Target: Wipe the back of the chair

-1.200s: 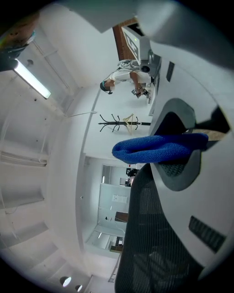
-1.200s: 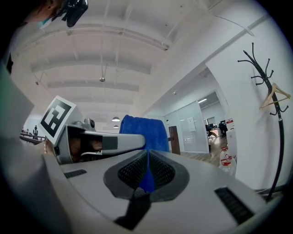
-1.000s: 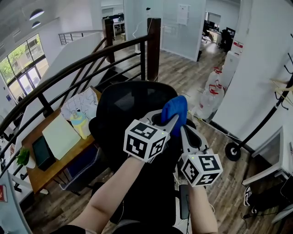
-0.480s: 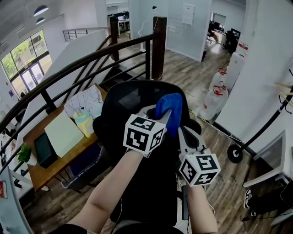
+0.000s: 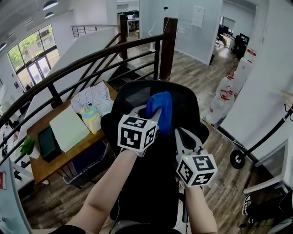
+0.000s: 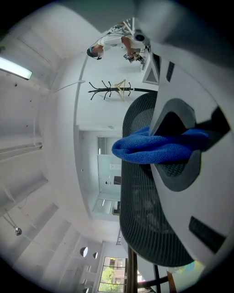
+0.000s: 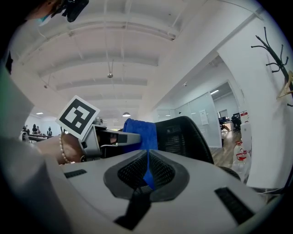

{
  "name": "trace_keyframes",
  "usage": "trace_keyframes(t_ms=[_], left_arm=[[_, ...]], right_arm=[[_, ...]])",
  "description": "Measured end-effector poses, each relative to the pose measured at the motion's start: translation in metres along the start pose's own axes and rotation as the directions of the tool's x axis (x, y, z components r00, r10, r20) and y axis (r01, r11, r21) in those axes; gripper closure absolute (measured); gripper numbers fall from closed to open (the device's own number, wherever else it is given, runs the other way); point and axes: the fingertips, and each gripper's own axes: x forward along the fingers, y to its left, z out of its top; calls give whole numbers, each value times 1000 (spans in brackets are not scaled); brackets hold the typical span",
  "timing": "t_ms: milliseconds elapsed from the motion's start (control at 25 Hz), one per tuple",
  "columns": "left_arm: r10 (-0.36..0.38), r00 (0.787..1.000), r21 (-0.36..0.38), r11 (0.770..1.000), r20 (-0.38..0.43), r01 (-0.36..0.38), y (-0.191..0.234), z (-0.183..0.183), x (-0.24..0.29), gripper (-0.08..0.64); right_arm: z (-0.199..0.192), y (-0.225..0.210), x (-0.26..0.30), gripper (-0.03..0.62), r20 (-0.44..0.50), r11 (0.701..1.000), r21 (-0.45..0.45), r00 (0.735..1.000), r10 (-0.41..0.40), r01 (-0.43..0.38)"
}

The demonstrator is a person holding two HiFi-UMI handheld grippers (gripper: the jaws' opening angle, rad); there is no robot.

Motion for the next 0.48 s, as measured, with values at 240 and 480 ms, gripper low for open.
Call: trace_keyframes(t_ms=[240,480], left_arm=[[48,999,2,999,0,-48,27,1,-16,486],[108,994,-11,994,2,-108,53,-1,-36,486]], right_arm=[[-10,15,9,561,-33,999,-3,999,38,-38],[-16,27,16,561,-45,997,32,996,74,-73]])
